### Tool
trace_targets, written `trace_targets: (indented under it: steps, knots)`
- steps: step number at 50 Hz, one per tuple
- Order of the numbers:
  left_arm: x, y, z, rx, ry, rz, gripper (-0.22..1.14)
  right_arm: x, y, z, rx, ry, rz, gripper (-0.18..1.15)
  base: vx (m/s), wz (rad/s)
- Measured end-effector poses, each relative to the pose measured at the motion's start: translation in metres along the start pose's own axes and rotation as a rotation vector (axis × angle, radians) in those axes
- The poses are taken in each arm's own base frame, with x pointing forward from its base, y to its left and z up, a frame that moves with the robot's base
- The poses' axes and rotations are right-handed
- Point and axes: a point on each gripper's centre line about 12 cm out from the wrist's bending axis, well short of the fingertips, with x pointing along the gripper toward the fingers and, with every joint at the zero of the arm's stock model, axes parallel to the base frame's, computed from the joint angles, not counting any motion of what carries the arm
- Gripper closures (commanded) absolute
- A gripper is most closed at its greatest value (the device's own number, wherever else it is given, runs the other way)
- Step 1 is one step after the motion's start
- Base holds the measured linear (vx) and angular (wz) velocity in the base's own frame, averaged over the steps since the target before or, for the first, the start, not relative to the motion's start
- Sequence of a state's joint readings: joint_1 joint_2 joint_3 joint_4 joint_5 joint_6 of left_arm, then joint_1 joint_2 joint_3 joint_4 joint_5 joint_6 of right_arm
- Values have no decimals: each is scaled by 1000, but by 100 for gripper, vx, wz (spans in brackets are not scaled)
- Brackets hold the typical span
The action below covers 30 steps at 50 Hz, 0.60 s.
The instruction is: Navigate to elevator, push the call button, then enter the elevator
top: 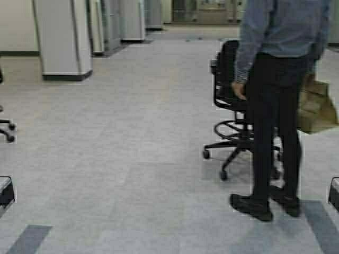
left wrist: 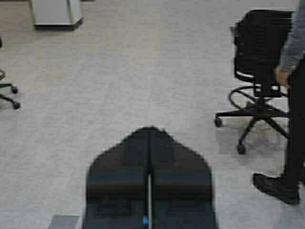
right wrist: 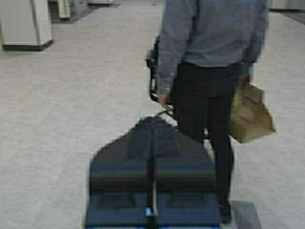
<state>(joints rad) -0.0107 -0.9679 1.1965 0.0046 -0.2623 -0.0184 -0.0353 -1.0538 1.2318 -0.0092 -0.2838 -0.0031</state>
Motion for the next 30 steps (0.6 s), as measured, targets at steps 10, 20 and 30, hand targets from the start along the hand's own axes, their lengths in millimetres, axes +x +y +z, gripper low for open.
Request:
trace_targets:
  steps: [10,20,30]
  knots:
    - [-1,0,-3,-12,6,1,89,0,0,0,-4,-2,2,92,46,45]
    - [-1,0,-2,-20,-3,0,89,1,0,2,-9,-20,3,92,45,28]
    - [0,0,-1,-17,-23,0,89,4,1,0,-20,-23,8,92,48,27]
